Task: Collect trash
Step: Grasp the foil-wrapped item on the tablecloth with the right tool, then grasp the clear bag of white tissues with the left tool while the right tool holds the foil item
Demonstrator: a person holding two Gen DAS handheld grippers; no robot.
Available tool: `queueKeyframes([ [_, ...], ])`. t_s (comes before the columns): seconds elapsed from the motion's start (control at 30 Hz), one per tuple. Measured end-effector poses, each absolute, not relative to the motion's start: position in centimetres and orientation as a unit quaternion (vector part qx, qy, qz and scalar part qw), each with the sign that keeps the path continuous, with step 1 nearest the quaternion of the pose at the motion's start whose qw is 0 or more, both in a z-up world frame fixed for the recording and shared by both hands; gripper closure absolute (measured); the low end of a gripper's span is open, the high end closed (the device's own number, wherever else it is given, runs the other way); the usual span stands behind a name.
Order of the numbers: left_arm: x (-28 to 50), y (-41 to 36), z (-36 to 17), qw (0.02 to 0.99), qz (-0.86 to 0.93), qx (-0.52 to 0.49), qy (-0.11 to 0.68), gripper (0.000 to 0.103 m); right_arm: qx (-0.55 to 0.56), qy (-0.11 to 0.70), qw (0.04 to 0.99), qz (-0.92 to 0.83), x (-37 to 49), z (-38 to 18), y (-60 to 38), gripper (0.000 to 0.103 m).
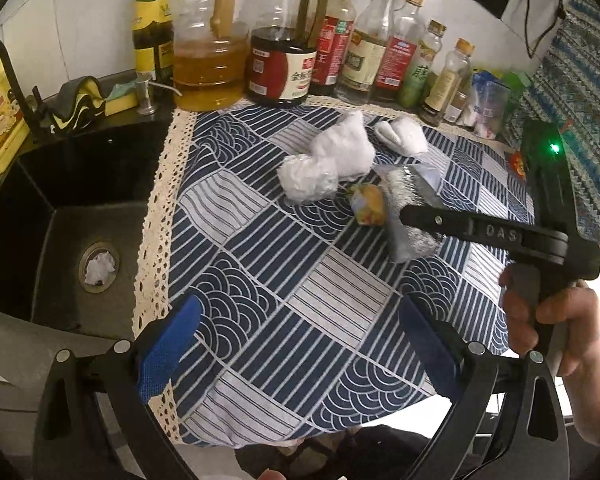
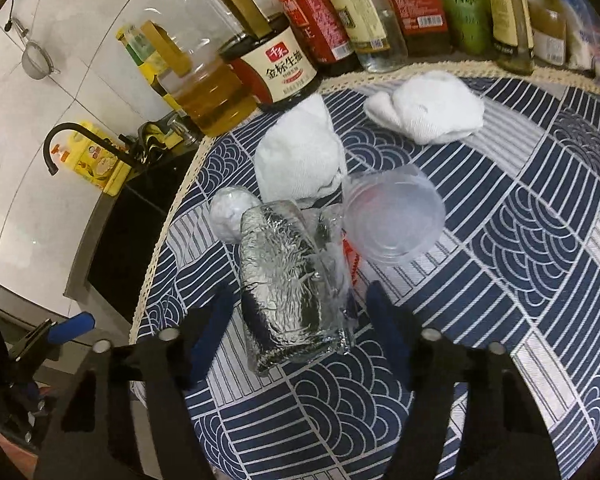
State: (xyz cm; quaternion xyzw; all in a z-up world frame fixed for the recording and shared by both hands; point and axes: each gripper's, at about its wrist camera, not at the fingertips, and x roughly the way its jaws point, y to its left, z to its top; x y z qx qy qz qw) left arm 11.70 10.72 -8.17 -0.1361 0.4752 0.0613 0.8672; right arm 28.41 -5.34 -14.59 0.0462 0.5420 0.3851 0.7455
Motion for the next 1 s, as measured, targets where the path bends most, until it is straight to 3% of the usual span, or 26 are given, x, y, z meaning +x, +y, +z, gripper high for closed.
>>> queueKeyframes([
  [0.17, 12.2, 11.0, -8.0, 0.869, 0.071, -0.133, 0.471, 0.007, 0.048, 0.541, 0.743, 0.39, 28.3, -14.6, -5.3, 0.048],
  [0.73, 18.2, 10.2, -8.5, 0.87, 0.045, -0.097, 0.481, 0.007, 0.081, 0.52, 0.753, 0.394, 26.6, -11.4, -12.1, 0.048],
  [1.0, 22.7, 11.2, -9.8, 0.855, 0.023, -0.143, 0.498, 0.007, 0.076, 0.51, 0.771, 0.374, 25.8, -12.1, -15.7, 0.048],
])
